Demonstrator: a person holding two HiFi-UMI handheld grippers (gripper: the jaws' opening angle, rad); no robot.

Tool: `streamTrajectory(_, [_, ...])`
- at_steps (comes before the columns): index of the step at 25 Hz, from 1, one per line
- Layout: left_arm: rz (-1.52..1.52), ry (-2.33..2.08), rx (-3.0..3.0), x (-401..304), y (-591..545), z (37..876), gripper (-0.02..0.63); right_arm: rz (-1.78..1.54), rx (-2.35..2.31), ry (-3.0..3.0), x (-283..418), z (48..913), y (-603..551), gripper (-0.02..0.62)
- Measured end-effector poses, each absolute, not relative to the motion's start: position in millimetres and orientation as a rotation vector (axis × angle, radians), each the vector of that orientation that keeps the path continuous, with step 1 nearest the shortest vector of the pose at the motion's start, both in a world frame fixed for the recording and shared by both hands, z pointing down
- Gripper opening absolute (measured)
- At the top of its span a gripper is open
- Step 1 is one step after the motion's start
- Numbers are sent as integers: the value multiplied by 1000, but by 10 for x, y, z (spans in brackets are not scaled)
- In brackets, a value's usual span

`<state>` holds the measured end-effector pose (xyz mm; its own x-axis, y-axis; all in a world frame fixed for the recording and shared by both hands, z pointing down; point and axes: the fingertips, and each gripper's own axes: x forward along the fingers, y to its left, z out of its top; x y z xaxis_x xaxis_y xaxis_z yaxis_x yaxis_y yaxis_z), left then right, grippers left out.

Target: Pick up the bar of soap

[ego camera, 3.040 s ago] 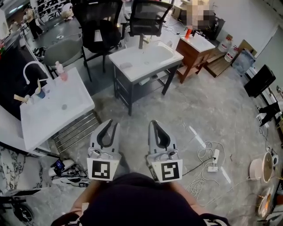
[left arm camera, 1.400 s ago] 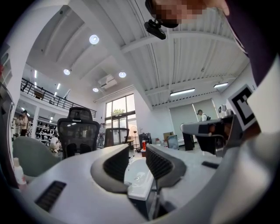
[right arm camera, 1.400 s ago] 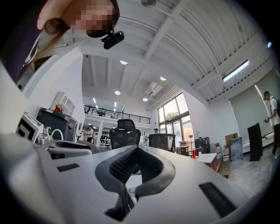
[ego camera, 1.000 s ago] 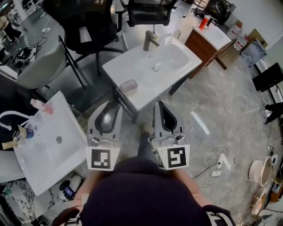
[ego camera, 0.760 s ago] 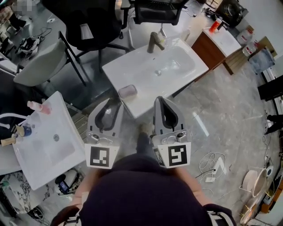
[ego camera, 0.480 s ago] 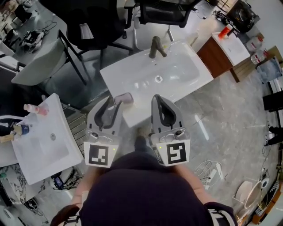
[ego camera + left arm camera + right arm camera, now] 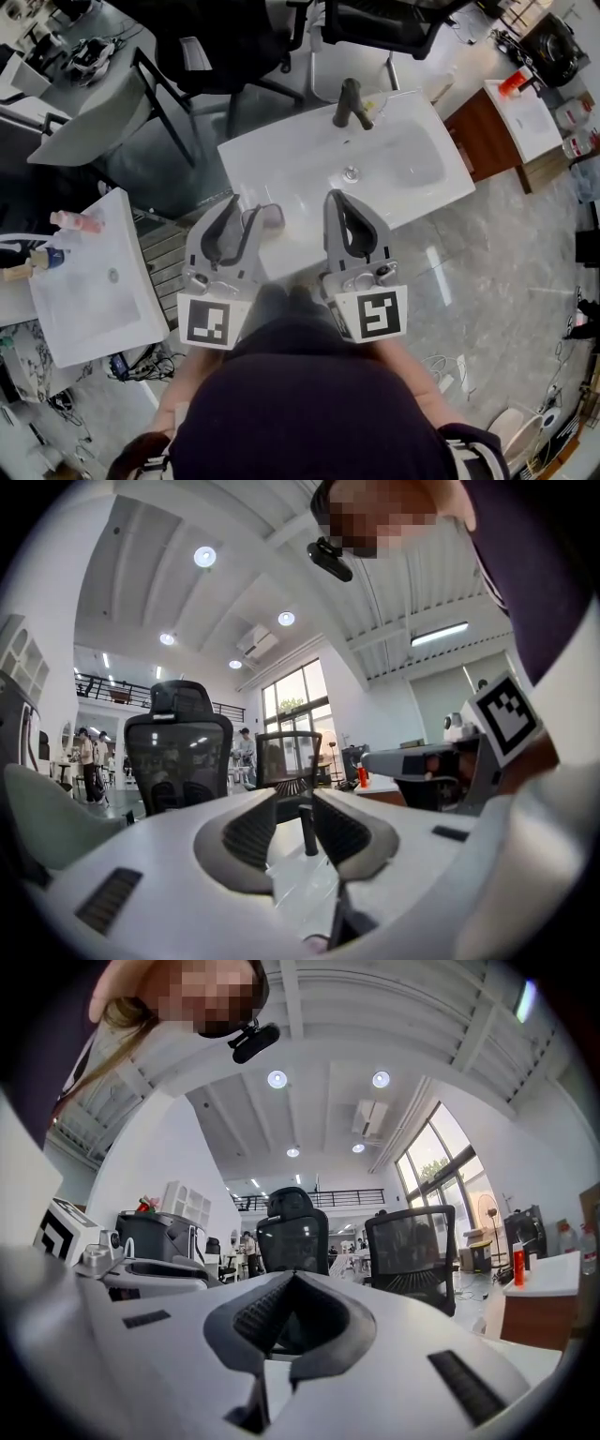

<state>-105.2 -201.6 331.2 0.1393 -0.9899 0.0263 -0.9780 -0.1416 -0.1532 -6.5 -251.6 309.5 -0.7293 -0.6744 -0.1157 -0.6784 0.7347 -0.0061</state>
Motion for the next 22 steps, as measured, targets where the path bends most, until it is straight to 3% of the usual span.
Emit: streamTrajectory(22, [-493, 1794, -2625, -1088, -2286, 4350, 100, -80, -1281, 2868, -269, 3730, -2658, 17])
